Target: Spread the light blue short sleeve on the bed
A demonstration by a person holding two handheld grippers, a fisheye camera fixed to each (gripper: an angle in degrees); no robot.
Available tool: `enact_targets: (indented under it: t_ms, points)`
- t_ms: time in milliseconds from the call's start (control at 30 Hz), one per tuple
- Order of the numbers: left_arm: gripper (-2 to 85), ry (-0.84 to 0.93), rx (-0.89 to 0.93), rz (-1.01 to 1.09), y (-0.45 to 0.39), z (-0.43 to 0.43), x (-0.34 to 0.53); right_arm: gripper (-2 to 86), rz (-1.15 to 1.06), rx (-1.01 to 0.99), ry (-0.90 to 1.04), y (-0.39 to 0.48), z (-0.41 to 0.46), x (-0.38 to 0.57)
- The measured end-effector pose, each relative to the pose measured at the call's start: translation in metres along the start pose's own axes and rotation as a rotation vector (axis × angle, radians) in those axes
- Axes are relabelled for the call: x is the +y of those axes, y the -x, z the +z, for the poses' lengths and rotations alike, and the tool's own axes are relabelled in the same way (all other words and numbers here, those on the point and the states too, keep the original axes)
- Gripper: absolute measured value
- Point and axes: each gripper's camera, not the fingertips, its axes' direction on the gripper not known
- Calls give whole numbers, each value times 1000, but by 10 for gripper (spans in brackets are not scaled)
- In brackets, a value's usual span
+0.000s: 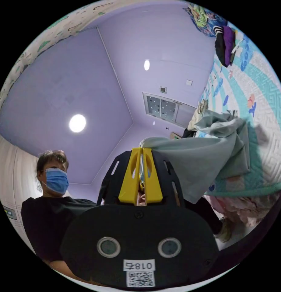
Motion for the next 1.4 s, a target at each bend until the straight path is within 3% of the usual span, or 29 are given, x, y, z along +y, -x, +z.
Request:
enact_targets:
  t_ms: [167, 300, 367, 533, 700, 933, 1167, 1300, 1400]
  points:
    - [-9, 12, -60, 31, 2, -52, 13, 1, -13, 84, 175, 19, -21, 6]
    - [-9, -48, -69, -5, 18, -96, 35, 2, -9, 42, 287, 23, -30, 20]
    - [-9, -192, -59, -46, 31, -142, 54, 1, 6, -1, 227, 22, -47, 24]
    - [-10, -209, -120, -45, 33, -202, 75, 0, 8, 102, 151, 34, -86, 23]
    - [-9, -314, -32, -19, 22, -235, 81, -2, -196, 20, -67, 102, -120, 10]
    - [-10, -394, 125, 368, -107, -253, -8, -2, -611, 53, -132, 274, -133, -33]
    - [-9, -355, -9, 545, -221, -222, -121, -2, -905, 276, -112, 424, -90, -80]
    - [-9, -347, -120, 539, -200, -196, -174, -2, -913, 376, -143, 421, -65, -126]
    - [-9, -302, -172, 335, -104, -160, -227, -2, -741, 492, -108, 354, -43, -188]
